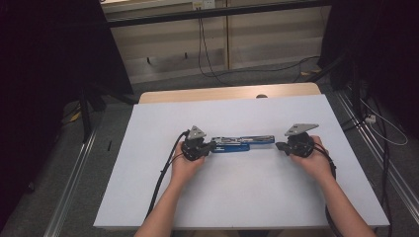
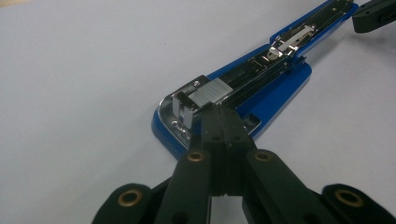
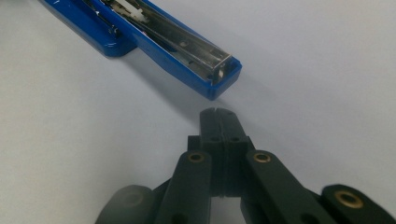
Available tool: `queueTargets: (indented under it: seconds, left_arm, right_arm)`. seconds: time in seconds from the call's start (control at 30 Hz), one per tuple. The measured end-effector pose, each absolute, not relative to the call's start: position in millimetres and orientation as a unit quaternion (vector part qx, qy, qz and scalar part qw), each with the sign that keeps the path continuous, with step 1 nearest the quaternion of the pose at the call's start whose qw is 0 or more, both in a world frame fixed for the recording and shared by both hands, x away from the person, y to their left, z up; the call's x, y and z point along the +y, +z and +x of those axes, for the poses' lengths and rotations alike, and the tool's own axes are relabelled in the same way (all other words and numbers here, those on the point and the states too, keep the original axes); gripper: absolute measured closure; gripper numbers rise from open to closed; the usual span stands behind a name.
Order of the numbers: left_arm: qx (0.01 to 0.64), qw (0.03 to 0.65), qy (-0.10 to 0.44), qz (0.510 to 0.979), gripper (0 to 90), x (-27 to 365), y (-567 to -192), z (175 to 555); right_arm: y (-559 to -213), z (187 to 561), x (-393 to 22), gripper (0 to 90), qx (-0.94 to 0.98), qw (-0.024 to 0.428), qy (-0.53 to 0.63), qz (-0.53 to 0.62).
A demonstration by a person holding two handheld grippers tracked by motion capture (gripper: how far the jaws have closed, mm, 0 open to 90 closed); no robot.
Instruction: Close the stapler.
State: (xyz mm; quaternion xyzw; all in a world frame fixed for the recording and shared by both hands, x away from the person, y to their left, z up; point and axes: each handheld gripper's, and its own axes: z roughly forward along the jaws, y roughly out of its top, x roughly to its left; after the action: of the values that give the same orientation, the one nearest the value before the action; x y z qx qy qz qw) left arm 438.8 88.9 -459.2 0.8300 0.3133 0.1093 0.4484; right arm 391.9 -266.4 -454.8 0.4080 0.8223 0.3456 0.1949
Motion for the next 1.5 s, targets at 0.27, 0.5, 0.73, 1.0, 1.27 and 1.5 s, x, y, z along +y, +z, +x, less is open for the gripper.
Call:
queueTargets:
  seconds: [0.27,0.5,0.73,1.0,1.27,1.5]
  left_arm:
    - [0.311,0.446,0.114,0.831,90.0,88.4,-459.2,438.0]
    - [0.306,0.444,0.121,0.833,90.0,88.5,-459.1,437.5]
    - [0.303,0.437,0.135,0.836,90.0,89.1,-458.3,436.3]
    - [0.31,0.451,0.127,0.827,90.0,91.2,-461.1,436.0]
    - [0.313,0.464,0.116,0.821,90.0,93.6,-463.9,436.5]
    - [0.312,0.465,0.119,0.82,90.0,93.0,-464.1,436.0]
  right_arm:
    - [-455.0,392.8,-267.5,90.0,0.821,0.195,0.349,0.408]
    - [-456.2,394.0,-268.0,90.0,0.82,0.194,0.351,0.409]
    - [-456.9,395.8,-269.1,90.0,0.818,0.192,0.354,0.41]
    - [-456.4,397.0,-268.1,90.0,0.818,0.192,0.357,0.409]
    - [-459.6,397.8,-266.7,90.0,0.821,0.185,0.353,0.409]
    - [-460.6,399.8,-264.0,90.0,0.819,0.181,0.36,0.409]
